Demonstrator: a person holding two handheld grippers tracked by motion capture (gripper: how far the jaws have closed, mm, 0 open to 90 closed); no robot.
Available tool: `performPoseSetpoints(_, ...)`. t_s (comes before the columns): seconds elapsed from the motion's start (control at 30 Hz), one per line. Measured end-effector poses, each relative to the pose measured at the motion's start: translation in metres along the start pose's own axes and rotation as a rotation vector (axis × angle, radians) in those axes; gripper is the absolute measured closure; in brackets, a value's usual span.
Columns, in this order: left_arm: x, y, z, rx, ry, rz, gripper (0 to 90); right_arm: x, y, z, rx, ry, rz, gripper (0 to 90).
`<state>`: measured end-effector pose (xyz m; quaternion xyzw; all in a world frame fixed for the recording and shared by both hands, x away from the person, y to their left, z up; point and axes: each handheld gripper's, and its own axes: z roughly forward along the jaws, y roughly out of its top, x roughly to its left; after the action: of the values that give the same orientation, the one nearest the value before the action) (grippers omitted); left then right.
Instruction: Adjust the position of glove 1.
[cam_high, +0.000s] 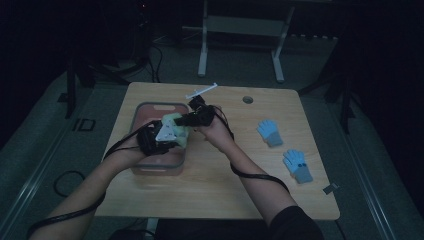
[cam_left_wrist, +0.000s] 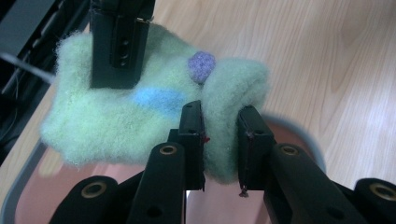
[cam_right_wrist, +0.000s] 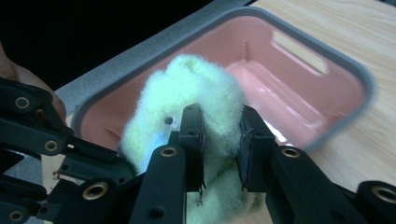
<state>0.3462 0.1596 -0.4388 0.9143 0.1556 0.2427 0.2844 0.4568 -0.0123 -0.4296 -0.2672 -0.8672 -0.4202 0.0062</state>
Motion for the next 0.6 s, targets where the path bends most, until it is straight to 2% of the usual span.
performPoseSetpoints(0.2,0.008,-0.025,-0.012,0.020,0.003,-0.018,75.2,0.013,0.013,0.027,0.018,0.028,-0.016,74.3)
performPoseSetpoints(0.37,0.017,-0.039,-0.019,0.031,0.000,-0.015,75.2,0.022,0.021,0.041,0.013,0.030,-0.019,74.4)
performPoseSetpoints(0.5,0.018,-0.047,-0.014,0.037,-0.012,-0.001,75.2,0.020,0.019,0.047,0.013,0.033,-0.006,74.4)
performPoseSetpoints(0.6,0.016,-0.051,-0.002,0.054,-0.039,0.004,75.1,0.018,0.012,0.052,0.027,0.028,0.005,74.4)
